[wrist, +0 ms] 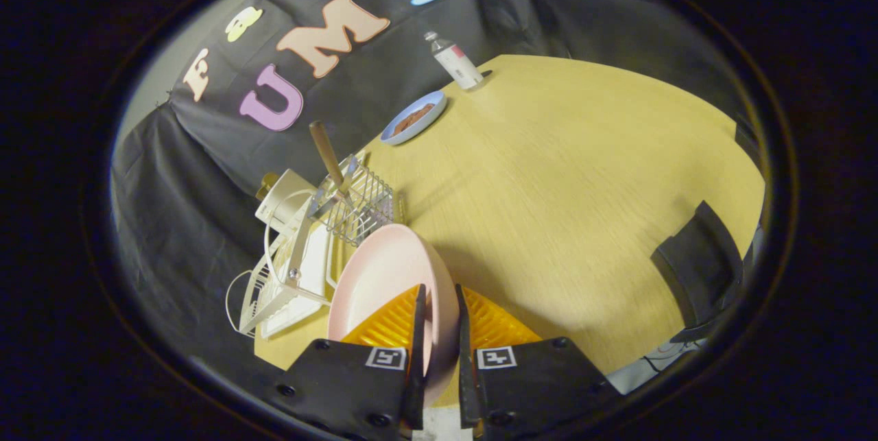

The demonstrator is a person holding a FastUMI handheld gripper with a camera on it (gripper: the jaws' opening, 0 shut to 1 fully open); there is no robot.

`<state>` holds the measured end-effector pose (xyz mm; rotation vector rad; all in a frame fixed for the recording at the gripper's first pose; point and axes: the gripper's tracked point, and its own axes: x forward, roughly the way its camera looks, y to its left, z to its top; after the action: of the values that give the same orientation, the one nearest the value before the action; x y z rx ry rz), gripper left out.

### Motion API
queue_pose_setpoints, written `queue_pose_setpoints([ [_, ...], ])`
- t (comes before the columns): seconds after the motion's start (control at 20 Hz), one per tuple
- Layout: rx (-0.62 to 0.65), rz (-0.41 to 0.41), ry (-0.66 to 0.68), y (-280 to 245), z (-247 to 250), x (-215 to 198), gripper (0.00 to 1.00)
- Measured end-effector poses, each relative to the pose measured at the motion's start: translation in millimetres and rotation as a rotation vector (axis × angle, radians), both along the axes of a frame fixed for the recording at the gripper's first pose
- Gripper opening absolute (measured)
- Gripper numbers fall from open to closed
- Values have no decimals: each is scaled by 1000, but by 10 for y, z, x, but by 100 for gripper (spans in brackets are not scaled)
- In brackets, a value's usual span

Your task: Take the plate from the dish rack, then take the spoon from the basket and place it into the plate.

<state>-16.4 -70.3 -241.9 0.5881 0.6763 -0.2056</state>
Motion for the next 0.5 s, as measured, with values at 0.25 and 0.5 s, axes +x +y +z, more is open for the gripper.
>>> queue_pose_setpoints([
  [0.25,-104,37,30,-36,-94,-18,30],
  [0.5,-197,84,24,-54,-88,-15,39],
])
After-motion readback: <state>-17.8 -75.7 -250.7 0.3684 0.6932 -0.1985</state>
